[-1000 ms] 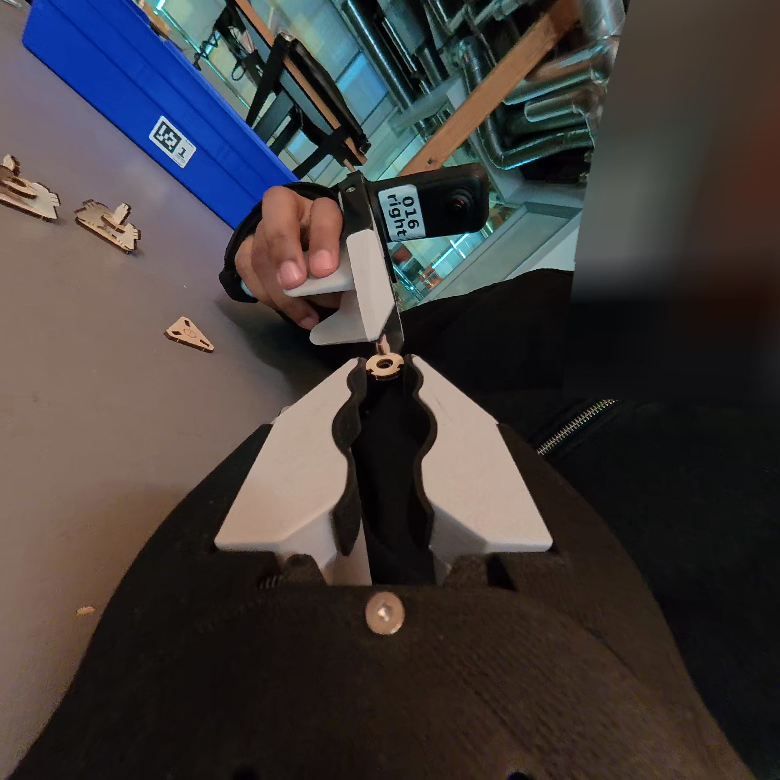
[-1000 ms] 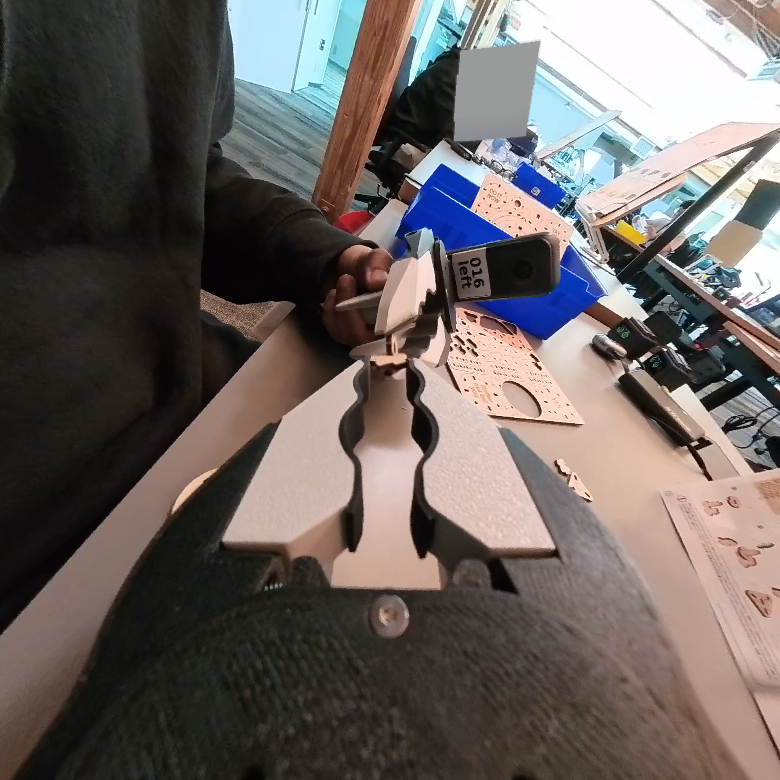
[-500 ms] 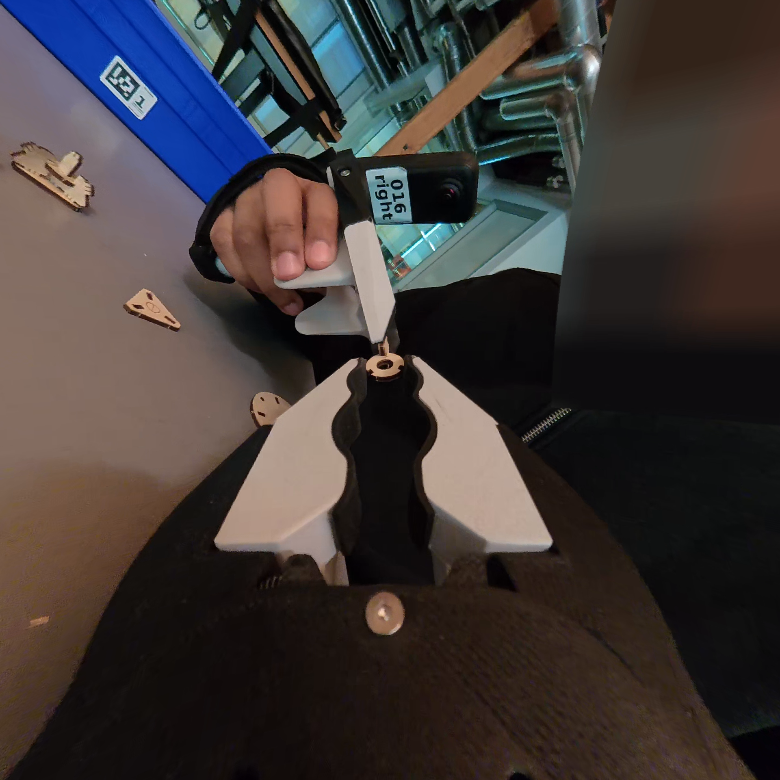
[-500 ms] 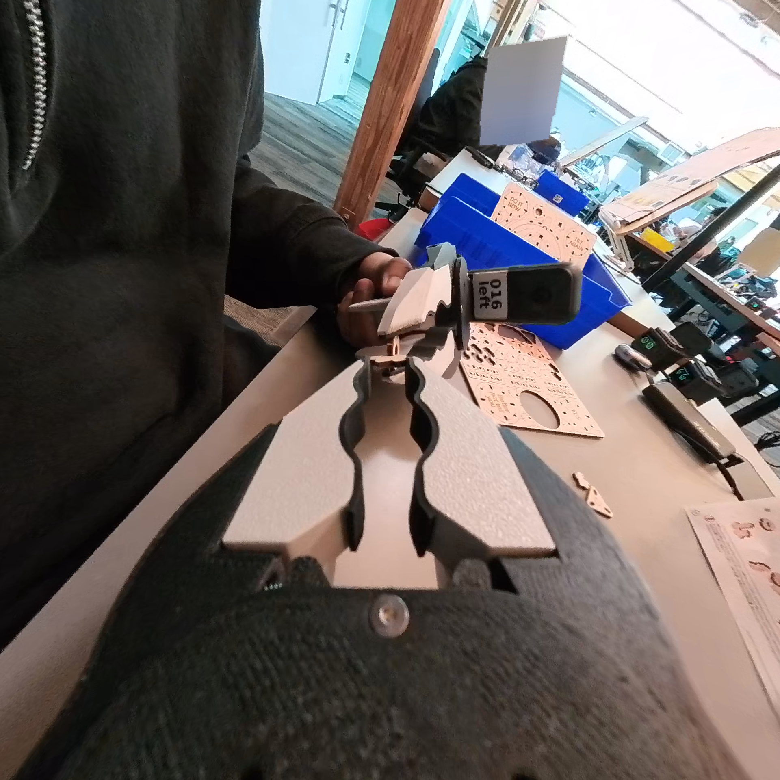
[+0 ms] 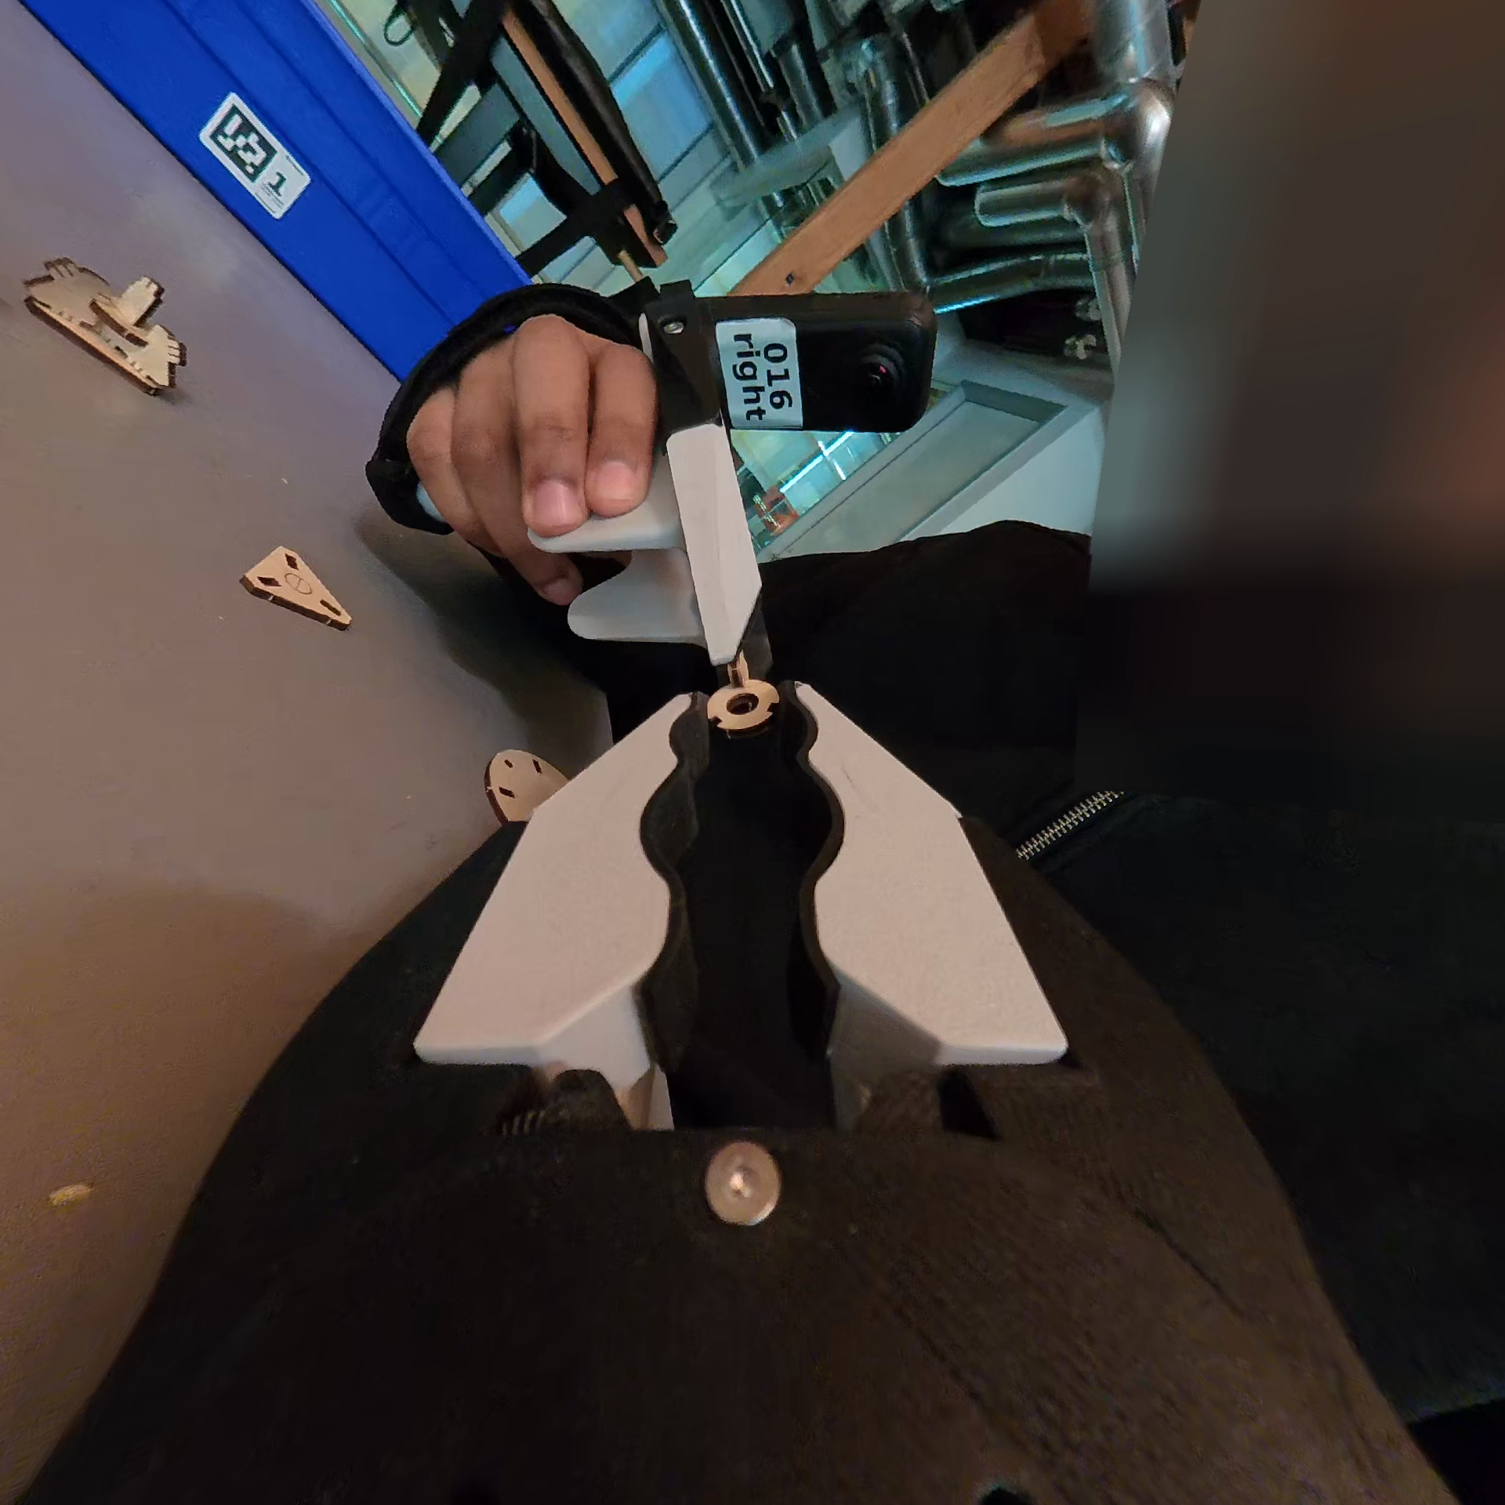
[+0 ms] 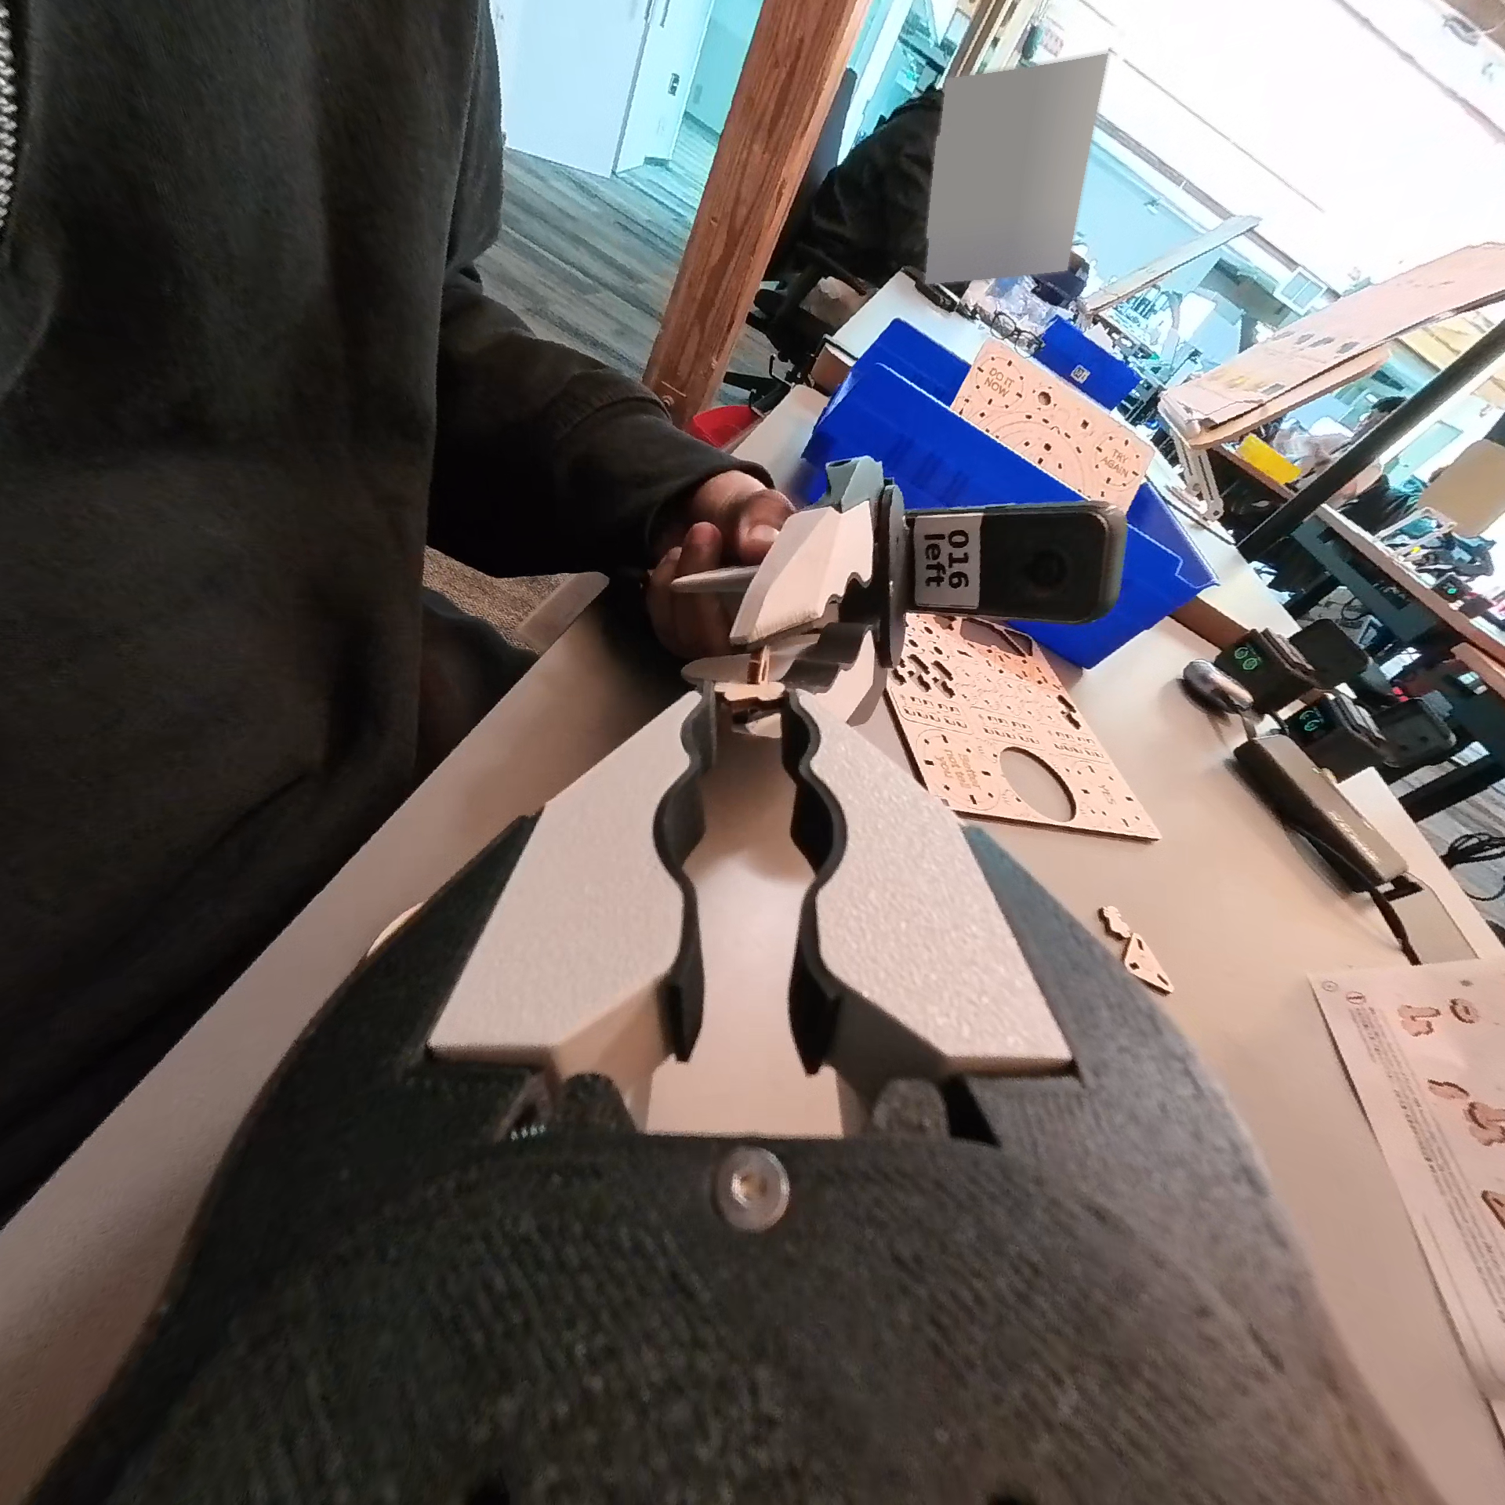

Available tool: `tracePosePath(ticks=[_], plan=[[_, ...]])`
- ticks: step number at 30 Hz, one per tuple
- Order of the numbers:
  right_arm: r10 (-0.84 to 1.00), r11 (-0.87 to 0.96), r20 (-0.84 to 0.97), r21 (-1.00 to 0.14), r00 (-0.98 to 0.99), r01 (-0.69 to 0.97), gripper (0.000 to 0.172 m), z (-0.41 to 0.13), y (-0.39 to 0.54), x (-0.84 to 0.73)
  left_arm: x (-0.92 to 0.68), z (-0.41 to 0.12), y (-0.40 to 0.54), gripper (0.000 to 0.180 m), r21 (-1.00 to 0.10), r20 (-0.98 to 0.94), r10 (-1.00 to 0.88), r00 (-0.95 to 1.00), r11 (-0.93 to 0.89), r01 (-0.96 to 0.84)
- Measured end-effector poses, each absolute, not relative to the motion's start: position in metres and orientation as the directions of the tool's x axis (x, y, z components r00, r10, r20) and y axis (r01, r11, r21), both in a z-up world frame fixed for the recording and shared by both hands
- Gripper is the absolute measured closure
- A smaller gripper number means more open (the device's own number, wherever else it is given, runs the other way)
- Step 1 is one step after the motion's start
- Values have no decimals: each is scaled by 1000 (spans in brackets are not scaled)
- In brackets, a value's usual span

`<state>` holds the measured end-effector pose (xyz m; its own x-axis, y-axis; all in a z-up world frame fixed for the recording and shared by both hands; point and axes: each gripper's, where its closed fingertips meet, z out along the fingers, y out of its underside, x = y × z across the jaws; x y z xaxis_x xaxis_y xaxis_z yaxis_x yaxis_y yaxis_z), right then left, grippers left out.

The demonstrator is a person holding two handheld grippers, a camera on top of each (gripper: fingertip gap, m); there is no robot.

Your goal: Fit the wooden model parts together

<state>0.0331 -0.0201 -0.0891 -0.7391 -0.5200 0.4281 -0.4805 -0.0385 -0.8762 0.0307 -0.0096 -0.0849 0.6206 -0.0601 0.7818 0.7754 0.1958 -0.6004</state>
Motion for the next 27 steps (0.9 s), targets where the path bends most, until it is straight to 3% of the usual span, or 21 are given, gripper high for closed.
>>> tracePosePath(ticks=[13,17,27], plan=[[-455,-32,476,-853,-752,-521,157,-87,-25,24,18,-81,-16,166,-615,765,-7,644,288,734],[-410,-34,516,-833,-752,-552,157,-84,-27,19,14,-74,-23,151,-623,745,-8,668,353,699],[-398,-22,526,-825,-752,-565,157,-86,-26,13,8,-77,-25,151,-616,754,25,656,373,694]])
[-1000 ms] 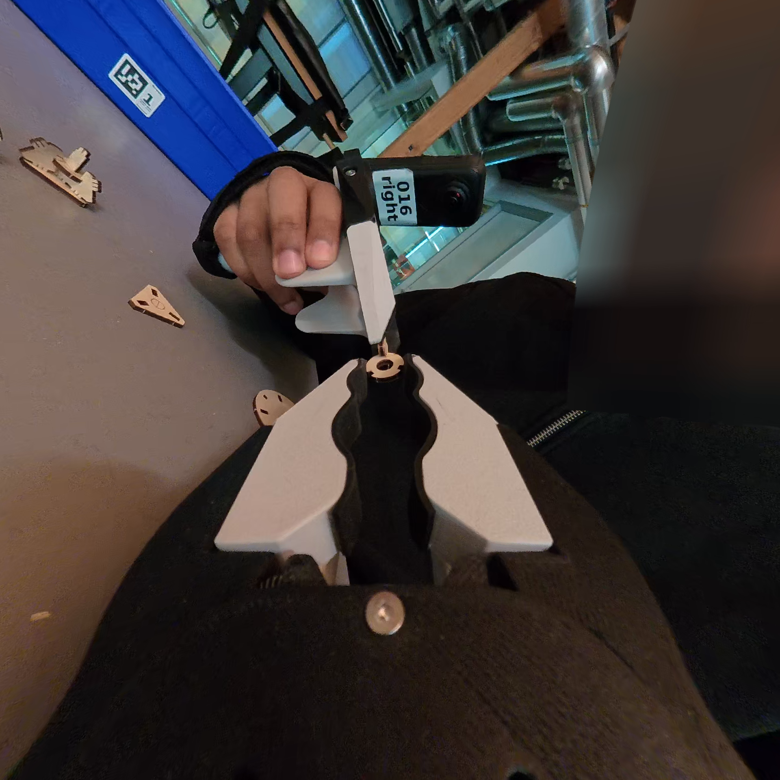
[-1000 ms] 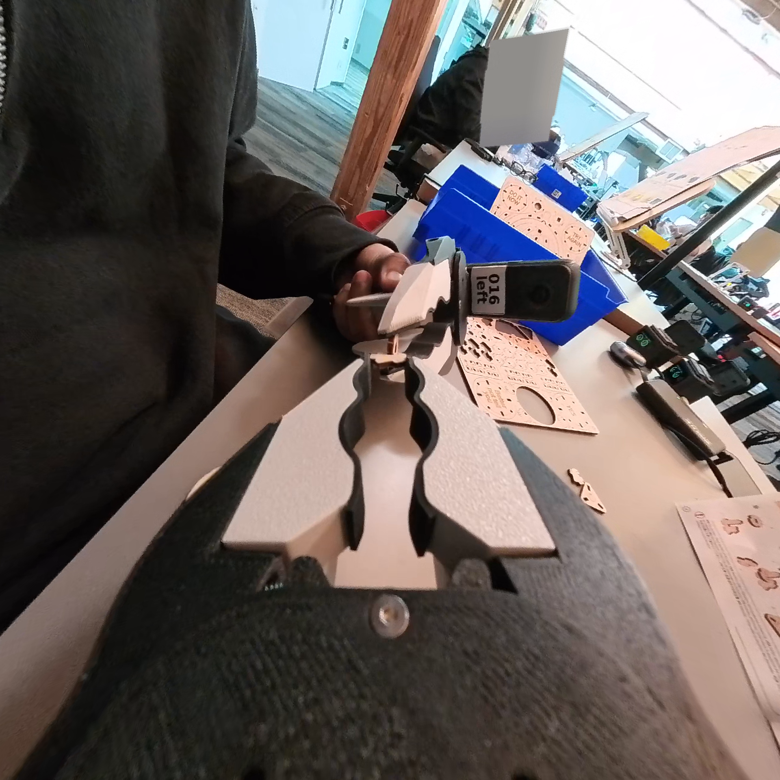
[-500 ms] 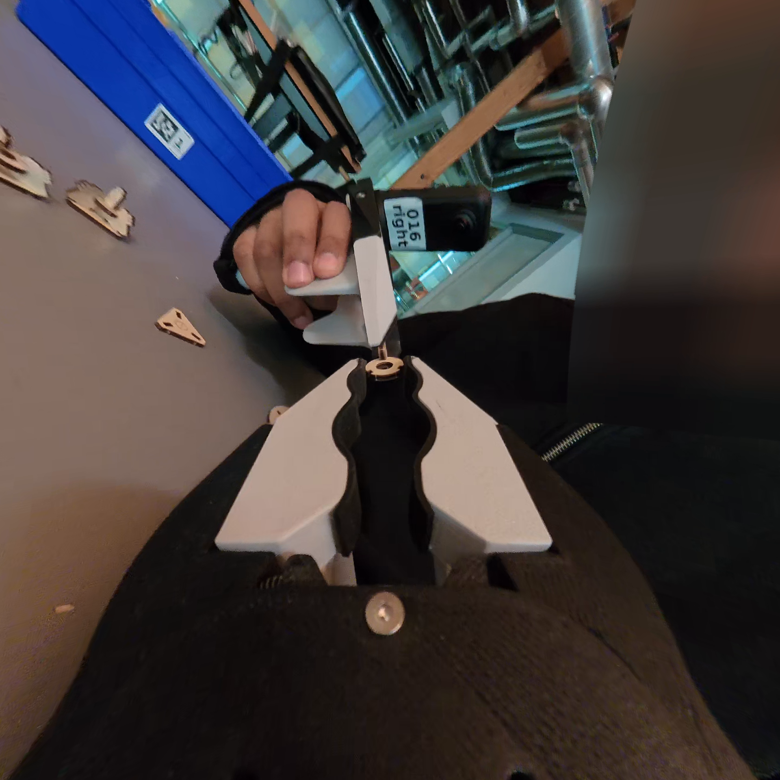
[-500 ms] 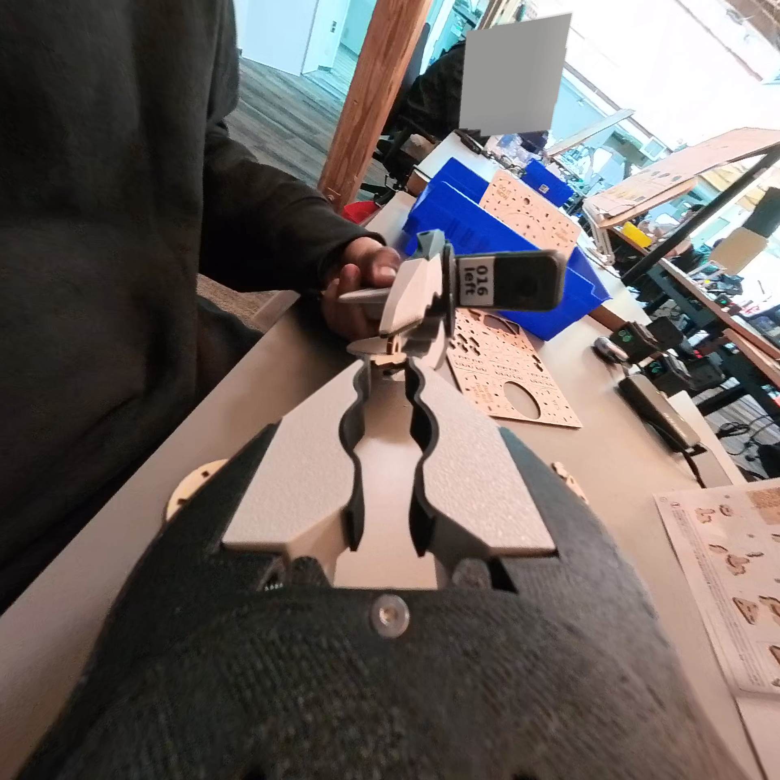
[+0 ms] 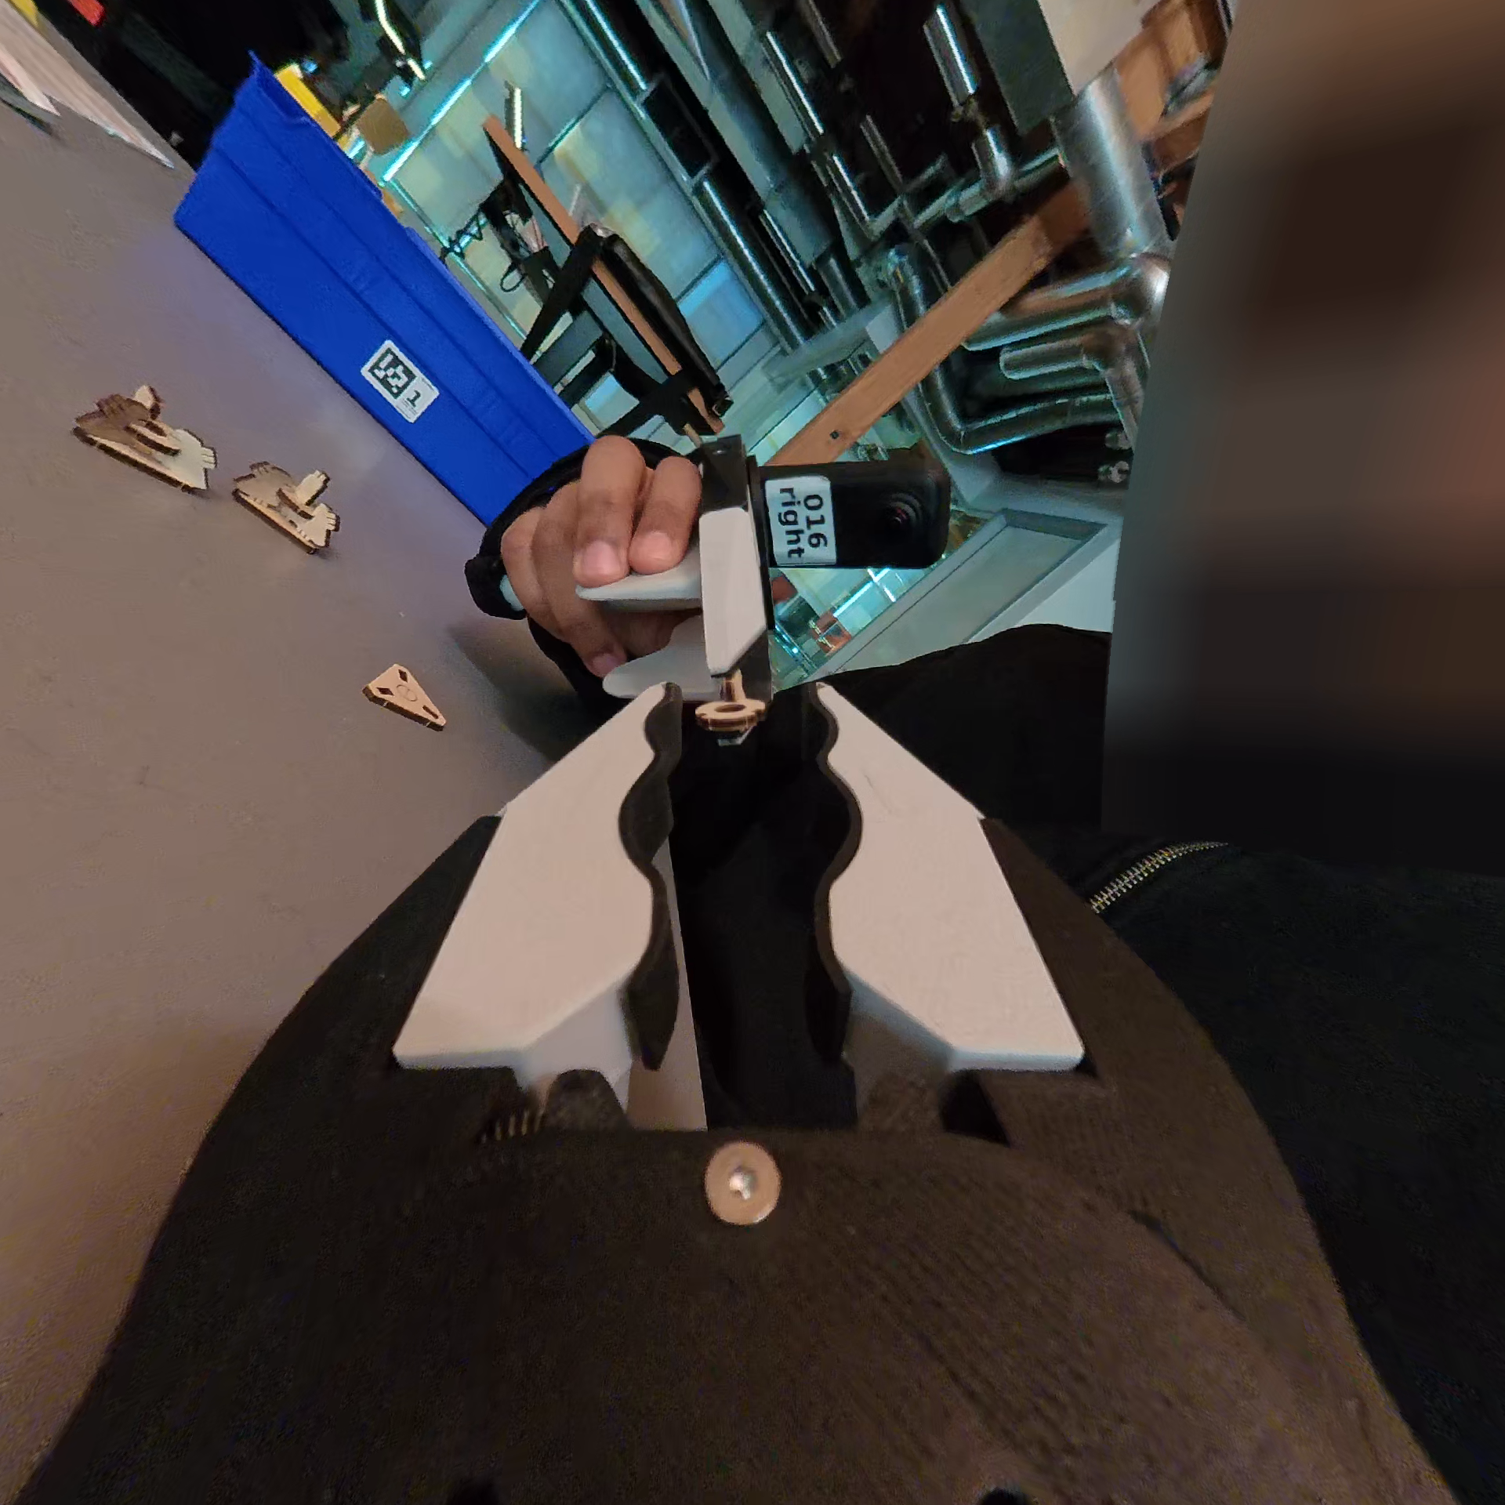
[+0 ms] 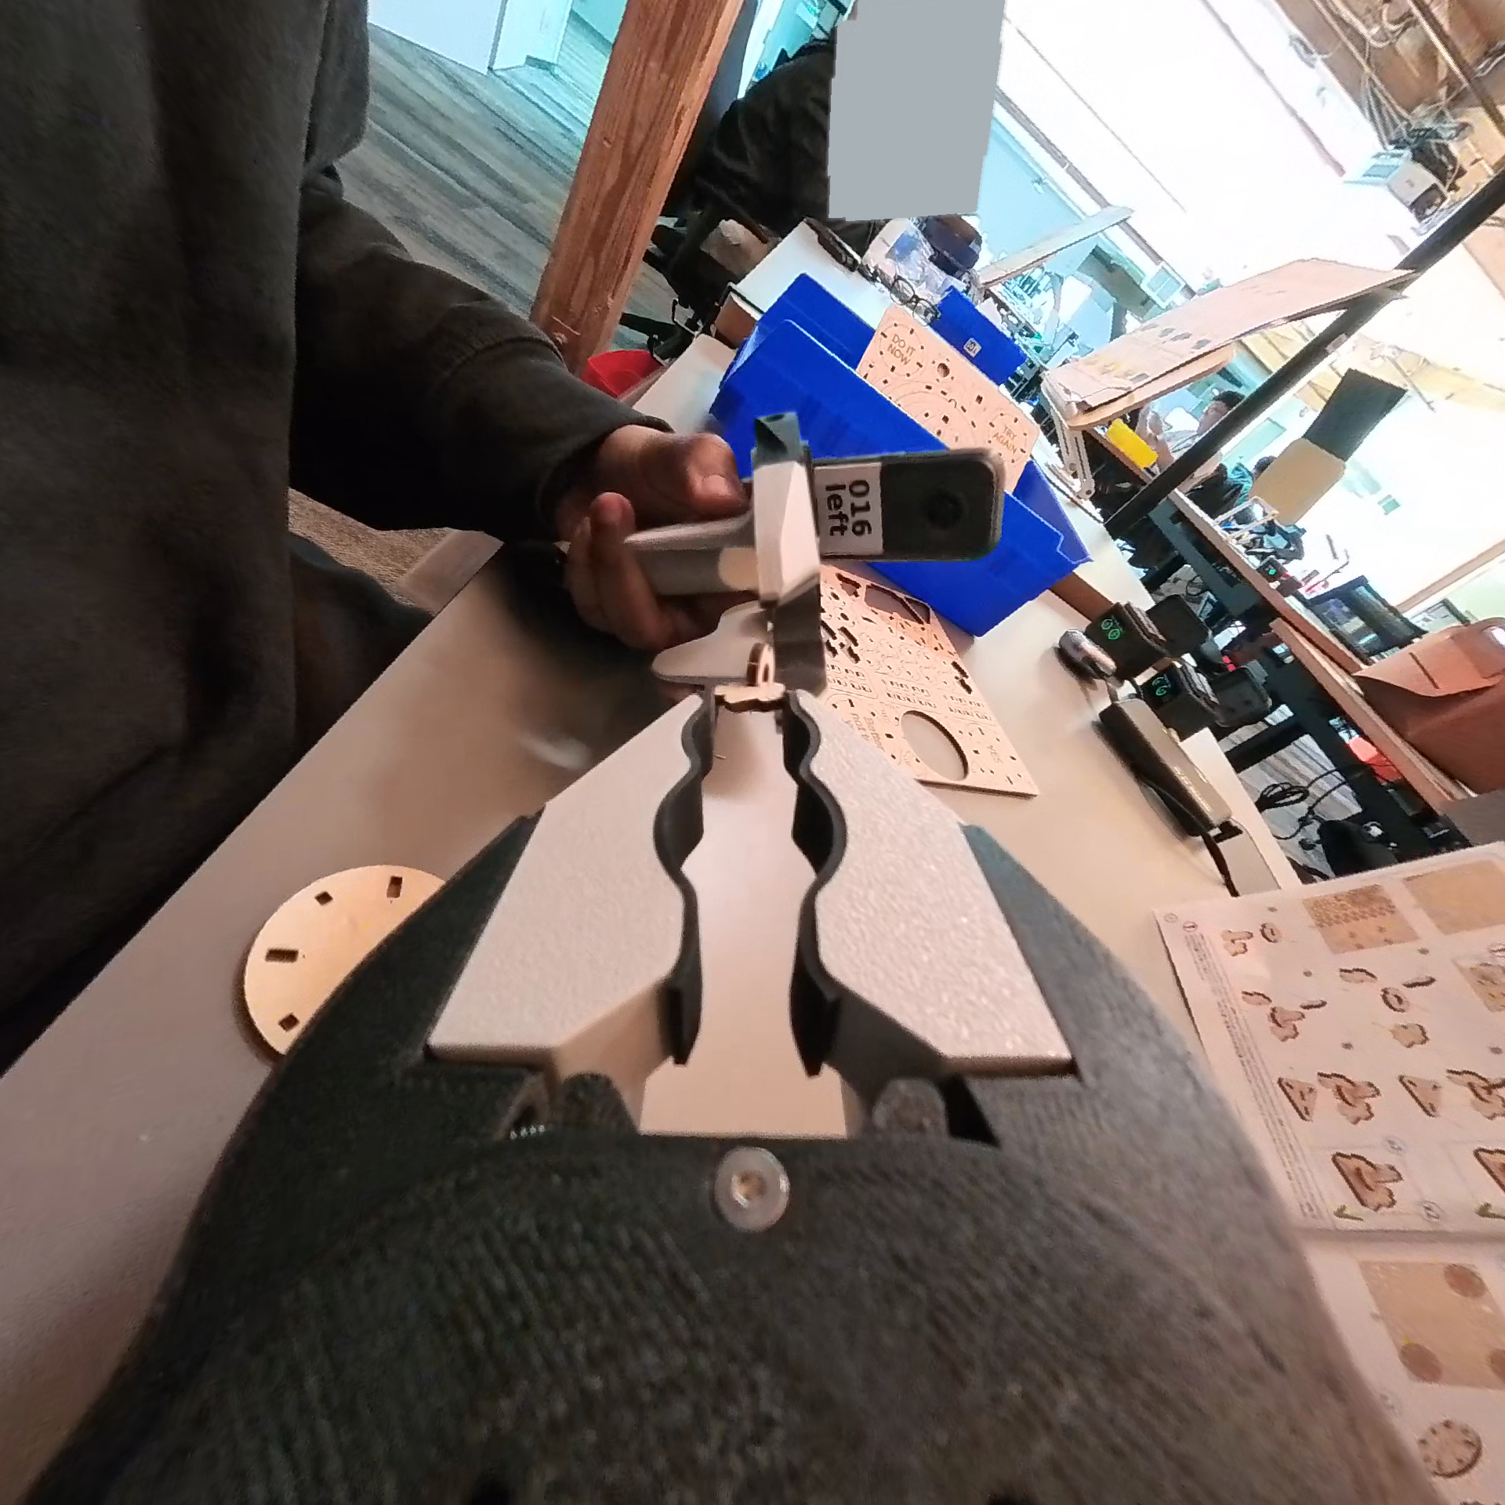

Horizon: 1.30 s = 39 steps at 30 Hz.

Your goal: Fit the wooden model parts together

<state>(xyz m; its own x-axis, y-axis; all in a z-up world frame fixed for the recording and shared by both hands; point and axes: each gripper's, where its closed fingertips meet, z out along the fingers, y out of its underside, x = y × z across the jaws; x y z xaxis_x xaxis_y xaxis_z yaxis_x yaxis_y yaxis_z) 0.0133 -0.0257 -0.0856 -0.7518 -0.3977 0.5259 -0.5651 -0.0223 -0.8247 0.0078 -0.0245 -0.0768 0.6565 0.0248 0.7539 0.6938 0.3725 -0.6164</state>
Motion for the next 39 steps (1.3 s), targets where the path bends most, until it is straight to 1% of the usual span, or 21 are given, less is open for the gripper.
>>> tracePosePath(ticks=[2,7,12,17,21,25,29,35,37,38,39], plan=[[-398,-25,527,-825,-751,-565,157,-85,-26,14,9,-77,-23,157,-619,753,26,657,364,696],[-392,-35,529,-826,-752,-563,157,-83,-26,15,11,-81,-18,163,-636,748,42,662,329,698],[-388,-35,533,-823,-752,-566,157,-83,-26,15,12,-81,-18,163,-626,755,28,655,324,709],[-330,-13,560,-808,-760,-589,157,-82,-31,7,4,-81,-22,162,-597,777,46,628,369,712],[-297,-18,539,-829,-789,-560,157,-77,-32,1,-1,-76,-23,161,-542,801,3,598,426,725],[-265,7,533,-832,-804,-554,157,-79,-35,-6,-8,-77,-26,161,-516,818,17,574,462,722],[-257,4,489,-862,-834,-506,157,-77,-37,-7,-9,-76,-27,160,-498,823,3,567,481,721],[-238,6,474,-872,-848,-489,158,-75,-39,-9,-12,-73,-30,161,-500,816,5,578,507,702],[-241,18,432,-893,-869,-449,157,-74,-41,-12,-16,-72,-32,161,-522,803,42,595,534,665],[-250,20,392,-912,-885,-410,157,-74,-41,-13,-17,-71,-33,159,-534,792,57,608,546,645],[-262,21,341,-933,-903,-359,157,-73,-41,-14,-17,-69,-35,153,-547,778,61,625,554,627]])
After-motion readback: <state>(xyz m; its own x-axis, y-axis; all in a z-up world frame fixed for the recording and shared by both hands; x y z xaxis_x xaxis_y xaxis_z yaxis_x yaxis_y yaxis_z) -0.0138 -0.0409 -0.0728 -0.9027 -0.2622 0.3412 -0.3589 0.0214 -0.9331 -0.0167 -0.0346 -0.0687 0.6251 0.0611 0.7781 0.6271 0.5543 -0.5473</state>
